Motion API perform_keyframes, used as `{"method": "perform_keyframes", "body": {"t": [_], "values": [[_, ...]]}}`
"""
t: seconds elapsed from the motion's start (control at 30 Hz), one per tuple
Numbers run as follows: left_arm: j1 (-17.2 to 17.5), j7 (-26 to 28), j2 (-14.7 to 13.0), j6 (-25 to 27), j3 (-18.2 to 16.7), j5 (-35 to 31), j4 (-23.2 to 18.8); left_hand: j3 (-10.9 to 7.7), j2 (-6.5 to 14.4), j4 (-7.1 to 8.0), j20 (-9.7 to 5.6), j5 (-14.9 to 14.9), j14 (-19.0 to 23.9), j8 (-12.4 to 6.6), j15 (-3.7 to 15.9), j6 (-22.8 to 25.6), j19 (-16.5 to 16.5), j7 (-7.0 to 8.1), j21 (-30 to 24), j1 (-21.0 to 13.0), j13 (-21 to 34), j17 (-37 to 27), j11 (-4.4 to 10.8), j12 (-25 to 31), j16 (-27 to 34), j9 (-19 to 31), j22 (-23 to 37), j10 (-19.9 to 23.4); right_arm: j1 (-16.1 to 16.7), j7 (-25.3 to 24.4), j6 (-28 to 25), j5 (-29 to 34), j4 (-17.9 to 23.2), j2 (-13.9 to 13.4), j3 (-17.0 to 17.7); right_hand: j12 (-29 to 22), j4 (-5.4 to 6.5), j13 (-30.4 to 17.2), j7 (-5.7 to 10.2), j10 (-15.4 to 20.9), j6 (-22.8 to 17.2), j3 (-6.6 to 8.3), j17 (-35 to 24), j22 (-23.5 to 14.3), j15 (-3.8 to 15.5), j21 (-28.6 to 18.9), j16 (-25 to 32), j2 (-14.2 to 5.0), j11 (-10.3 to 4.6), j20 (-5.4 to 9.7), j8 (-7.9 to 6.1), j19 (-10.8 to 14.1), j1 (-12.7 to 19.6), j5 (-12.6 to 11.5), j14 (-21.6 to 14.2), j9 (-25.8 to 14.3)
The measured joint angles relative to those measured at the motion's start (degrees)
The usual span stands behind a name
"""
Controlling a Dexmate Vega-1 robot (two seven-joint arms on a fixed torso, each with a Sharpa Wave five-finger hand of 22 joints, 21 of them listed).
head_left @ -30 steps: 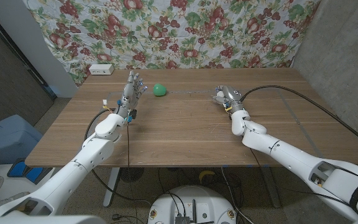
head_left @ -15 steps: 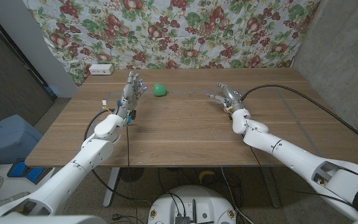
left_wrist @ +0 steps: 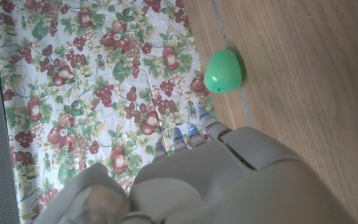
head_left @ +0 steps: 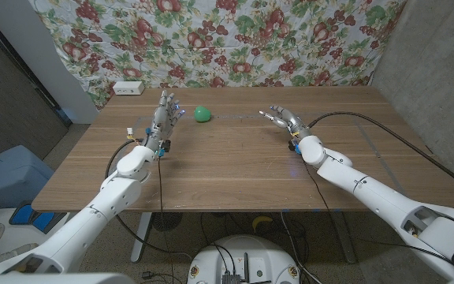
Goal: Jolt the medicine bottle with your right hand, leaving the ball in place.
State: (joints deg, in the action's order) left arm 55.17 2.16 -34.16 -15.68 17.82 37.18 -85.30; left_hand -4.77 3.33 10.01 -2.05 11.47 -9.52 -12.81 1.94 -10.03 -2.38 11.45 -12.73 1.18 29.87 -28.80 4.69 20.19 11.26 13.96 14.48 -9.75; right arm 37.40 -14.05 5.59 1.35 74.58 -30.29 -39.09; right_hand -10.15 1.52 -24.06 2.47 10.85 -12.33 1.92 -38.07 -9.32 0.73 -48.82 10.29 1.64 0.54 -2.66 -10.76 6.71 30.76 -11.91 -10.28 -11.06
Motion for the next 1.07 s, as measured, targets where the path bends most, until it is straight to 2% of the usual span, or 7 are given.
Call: {"method": "perform_keyframes", "body": {"t": [0.13,0.2,0.23,0.37,0.53,0.83,1.07], "values": [[0.25,-0.52,-0.33,-0.43,-0.32,0.28,0.2,0.0,0.0,0.0,0.0,0.0,0.0,0.0,0.0,0.0,0.0,0.0,0.0,0.0,0.0,0.0,0.0,0.0,0.0,0.0,0.0,0.0,0.18,2.68,4.49,-4.06,-0.78,0.44,0.91,0.0,0.0,0.89,0.4,-0.64,0.4,0.0,1.37,0.0,-0.13,1.13,-0.36,-0.52,-0.24,0.62,0.0,-0.61,-0.54,-0.05,1.52,0.14],[0.33,-0.52,-0.45,-0.43,-0.46,0.28,0.33,0.0,0.0,0.0,0.0,0.0,0.0,0.0,0.0,0.0,0.0,0.0,0.0,0.0,0.0,0.0,0.0,0.0,0.0,0.0,0.0,0.0,0.18,3.66,6.22,-5.61,-0.78,0.44,0.91,0.0,0.1,1.11,0.4,-0.64,0.4,-0.11,1.69,0.0,-0.01,1.37,-0.36,0.1,-0.24,0.62,0.0,-0.61,-1.16,-0.05,2.0,0.14],[0.37,-1.21,-0.53,-0.97,-0.57,0.67,0.45,0.0,0.0,0.0,0.0,0.0,0.0,0.0,0.0,0.0,0.0,0.0,0.0,0.0,0.0,0.0,0.0,0.0,0.0,0.0,0.0,0.0,0.51,4.37,7.34,-6.71,-2.37,1.54,2.54,0.0,0.17,1.2,0.4,-0.64,0.4,-0.17,1.87,0.0,-0.01,1.38,-0.37,0.05,-0.24,0.66,0.0,-0.65,-1.32,-0.05,2.0,0.14],[0.41,-1.94,-0.71,-1.4,-0.85,1.03,0.9,0.0,0.0,0.0,0.0,0.0,0.0,0.0,0.0,0.0,0.0,0.0,0.0,0.0,0.0,0.0,0.0,0.0,0.0,0.0,0.0,0.0,0.73,6.05,10.15,-9.41,-3.31,2.39,3.55,0.0,0.24,1.45,0.4,-0.64,0.4,-0.24,2.22,-0.01,0.23,1.69,-0.37,-0.16,-0.24,0.93,0.0,-0.92,-1.52,-0.05,2.24,0.14],[0.19,-3.83,-1.02,-2.11,-1.29,1.91,2.34,0.0,0.0,0.0,0.0,0.0,0.0,0.0,0.0,0.0,0.0,0.0,0.0,0.0,0.0,0.0,0.0,0.0,0.0,0.0,0.0,0.0,1.11,8.36,13.88,-13.51,-4.55,3.97,5.06,0.0,0.95,1.94,0.93,-0.64,-0.13,-0.32,2.91,-0.01,0.52,2.22,-0.36,-1.37,-0.24,0.94,0.0,-0.9,-2.73,-0.36,2.53,0.14],[-1.02,-8.18,-1.34,-2.86,-1.67,3.75,5.24,0.0,0.0,0.0,0.0,0.0,0.0,0.0,0.0,0.0,0.0,0.0,0.0,0.0,0.0,0.0,0.0,0.0,0.0,0.0,0.0,0.0,2.39,9.34,17.06,-17.72,-5.14,6.09,7.35,-0.25,1.43,2.55,1.24,-0.63,-0.45,-0.31,3.84,-0.01,0.6,2.67,-0.11,-1.75,-0.24,1.55,0.0,-0.28,-3.97,-0.46,2.61,0.41],[-2.3,-12.18,-1.84,-3.33,-1.96,5.21,8.22,0.0,0.0,0.0,0.0,0.0,0.0,0.0,0.0,0.0,0.0,0.0,0.0,0.0,0.0,0.0,0.0,0.0,0.0,0.0,0.0,0.0,4.62,6.87,18.54,-20.01,-2.81,6.95,9.35,-0.25,1.66,3.45,1.09,-0.63,-0.6,-0.55,5.17,-0.02,0.79,4.15,-0.11,-2.4,-0.23,1.95,0.0,-0.74,-4.83,-0.46,3.25,0.4]]}}
